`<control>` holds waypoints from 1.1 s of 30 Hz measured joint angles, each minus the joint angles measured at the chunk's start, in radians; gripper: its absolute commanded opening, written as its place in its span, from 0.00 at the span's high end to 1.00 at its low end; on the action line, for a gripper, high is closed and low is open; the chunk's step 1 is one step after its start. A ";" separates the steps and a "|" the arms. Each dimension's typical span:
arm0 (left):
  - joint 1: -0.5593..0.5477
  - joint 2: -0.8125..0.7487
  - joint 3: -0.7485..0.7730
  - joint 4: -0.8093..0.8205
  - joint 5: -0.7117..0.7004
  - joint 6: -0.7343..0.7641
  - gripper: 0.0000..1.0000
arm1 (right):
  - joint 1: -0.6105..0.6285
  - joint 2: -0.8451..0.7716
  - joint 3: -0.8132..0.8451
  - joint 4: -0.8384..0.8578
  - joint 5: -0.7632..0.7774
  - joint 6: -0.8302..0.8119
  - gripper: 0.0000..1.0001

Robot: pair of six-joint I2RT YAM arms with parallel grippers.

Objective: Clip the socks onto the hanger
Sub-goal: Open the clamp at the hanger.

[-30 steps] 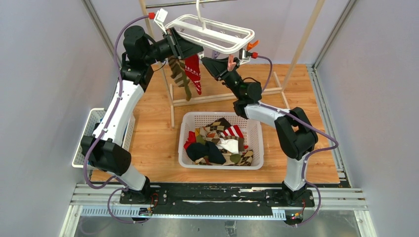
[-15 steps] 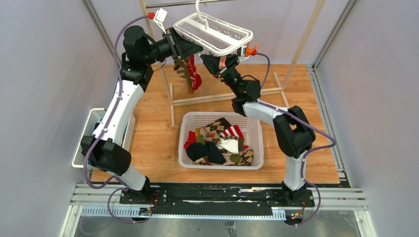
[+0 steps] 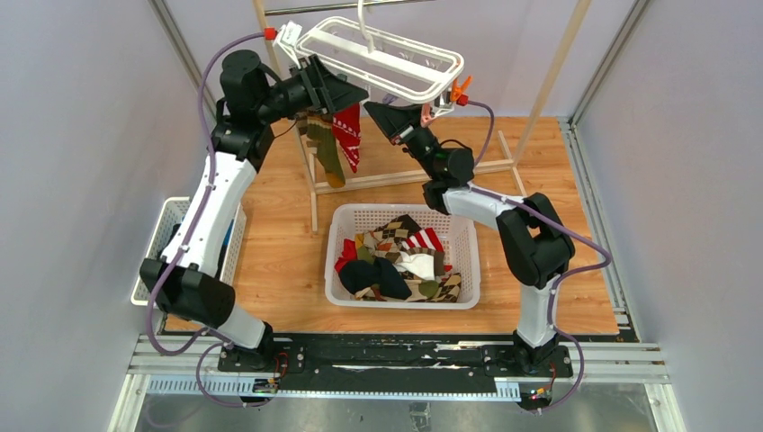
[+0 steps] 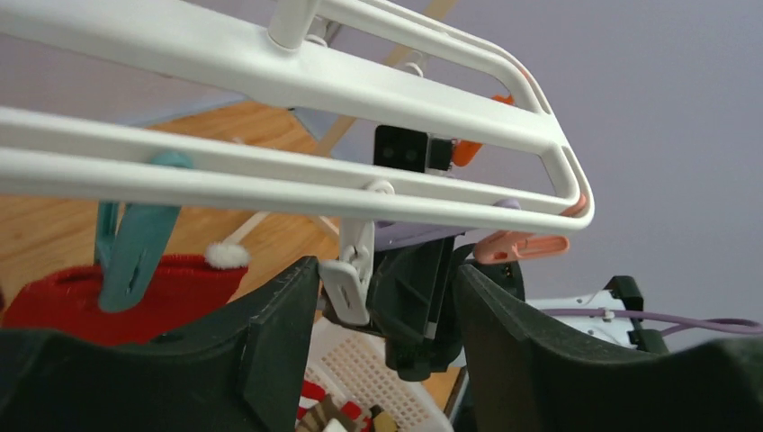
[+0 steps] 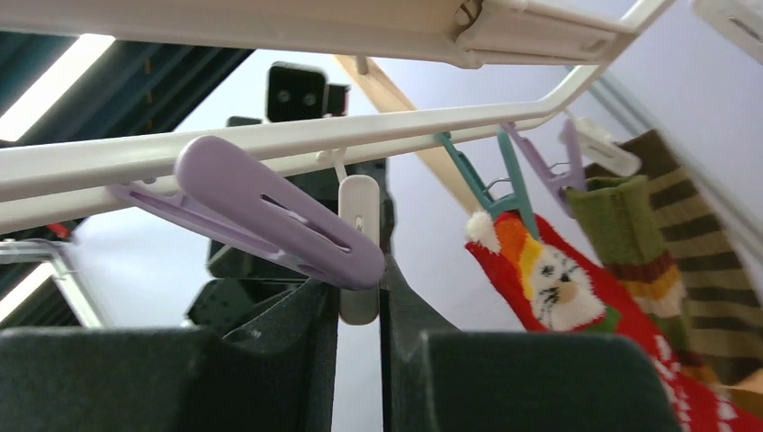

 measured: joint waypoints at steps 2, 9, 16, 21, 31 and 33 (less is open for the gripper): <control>0.000 -0.032 -0.016 -0.035 -0.031 0.036 0.35 | 0.000 -0.007 -0.016 -0.003 0.010 -0.048 0.95; -0.003 -0.153 -0.044 -0.152 -0.170 0.146 0.34 | 0.000 -0.079 -0.066 -0.048 0.043 -0.222 0.97; -0.025 -0.118 -0.015 -0.216 -0.219 0.152 0.37 | 0.010 -0.115 -0.068 -0.093 0.062 -0.379 0.99; -0.047 -0.081 0.012 -0.256 -0.237 0.144 0.38 | 0.038 -0.151 -0.077 -0.138 0.084 -0.510 1.00; -0.048 -0.077 0.029 -0.214 -0.240 0.081 0.35 | 0.100 -0.215 -0.091 -0.197 0.128 -0.738 1.00; -0.048 -0.072 0.040 -0.204 -0.239 0.071 0.35 | 0.105 -0.217 -0.093 -0.204 0.132 -0.766 1.00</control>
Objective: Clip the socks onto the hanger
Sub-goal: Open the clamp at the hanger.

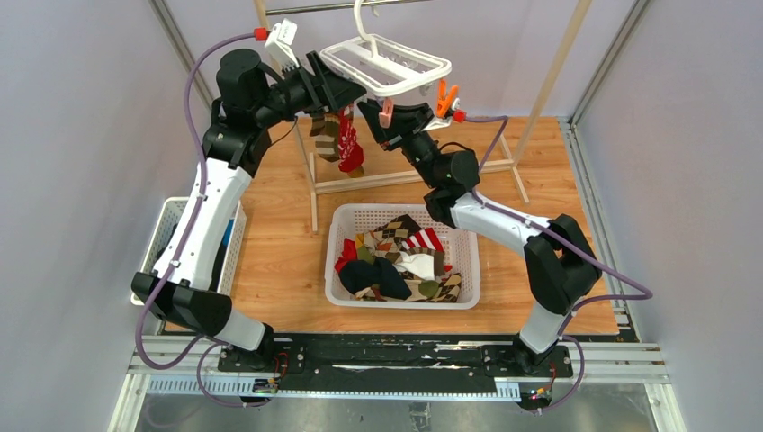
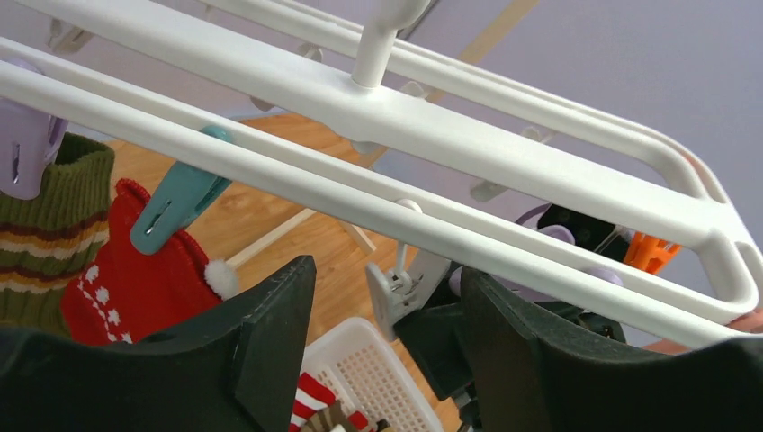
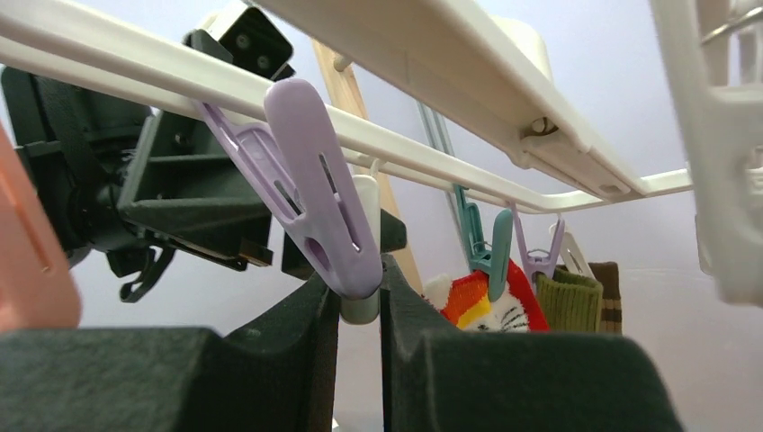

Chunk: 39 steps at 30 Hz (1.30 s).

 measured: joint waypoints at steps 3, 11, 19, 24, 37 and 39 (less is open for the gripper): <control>0.000 0.006 0.015 0.013 0.000 -0.006 0.35 | 0.008 0.000 -0.002 -0.015 0.008 -0.035 1.00; 0.000 0.027 0.020 0.018 -0.015 -0.005 0.36 | 0.021 0.000 -0.002 -0.032 0.027 -0.095 1.00; 0.000 0.027 0.010 0.019 -0.025 0.010 0.37 | 0.042 -0.011 -0.002 -0.050 0.059 -0.152 1.00; -0.002 0.027 0.010 0.019 -0.033 0.028 0.39 | 0.052 -0.011 -0.002 -0.056 0.082 -0.167 1.00; -0.048 0.027 0.010 0.008 -0.129 0.202 0.40 | 0.066 -0.011 0.001 -0.077 0.115 -0.198 1.00; -0.054 0.025 0.010 -0.003 -0.148 0.226 0.39 | 0.070 -0.011 0.003 -0.084 0.120 -0.208 1.00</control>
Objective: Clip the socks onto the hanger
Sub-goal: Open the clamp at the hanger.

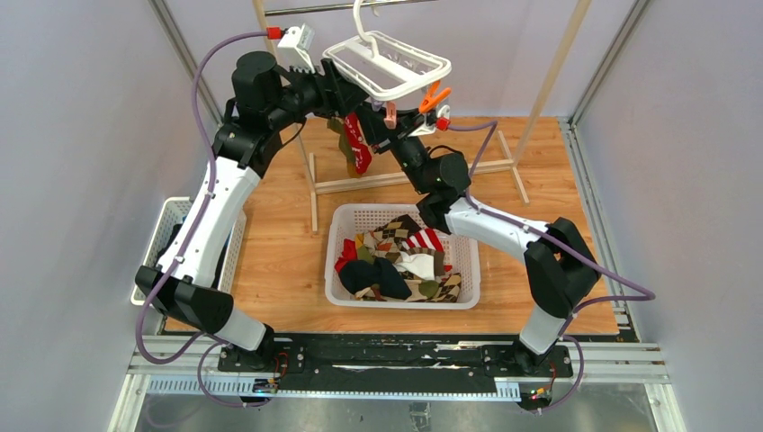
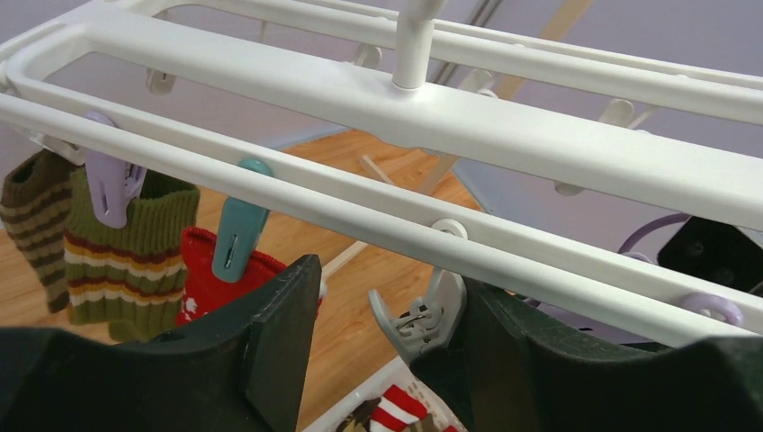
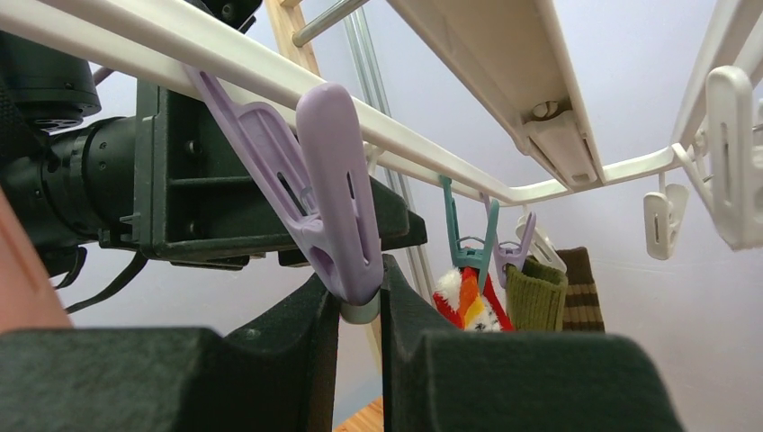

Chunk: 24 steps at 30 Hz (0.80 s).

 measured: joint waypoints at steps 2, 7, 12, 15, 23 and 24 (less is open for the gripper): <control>-0.005 -0.002 0.000 -0.011 -0.015 0.016 0.40 | 0.003 0.000 0.001 -0.003 0.003 -0.008 1.00; -0.014 -0.007 0.000 -0.023 -0.049 0.047 0.48 | 0.008 0.000 0.002 -0.009 0.008 -0.024 1.00; -0.026 -0.017 0.000 -0.030 -0.068 0.066 0.77 | 0.016 0.000 0.003 -0.015 0.015 -0.042 0.92; -0.031 -0.024 0.001 -0.030 -0.069 0.068 0.92 | 0.021 0.000 0.005 -0.021 0.015 -0.050 0.73; -0.023 -0.027 0.001 -0.030 -0.102 0.077 1.00 | 0.031 -0.037 -0.059 -0.011 0.024 -0.039 0.27; -0.023 -0.028 0.001 -0.031 -0.105 0.079 1.00 | 0.031 -0.051 -0.077 -0.012 0.026 -0.032 0.26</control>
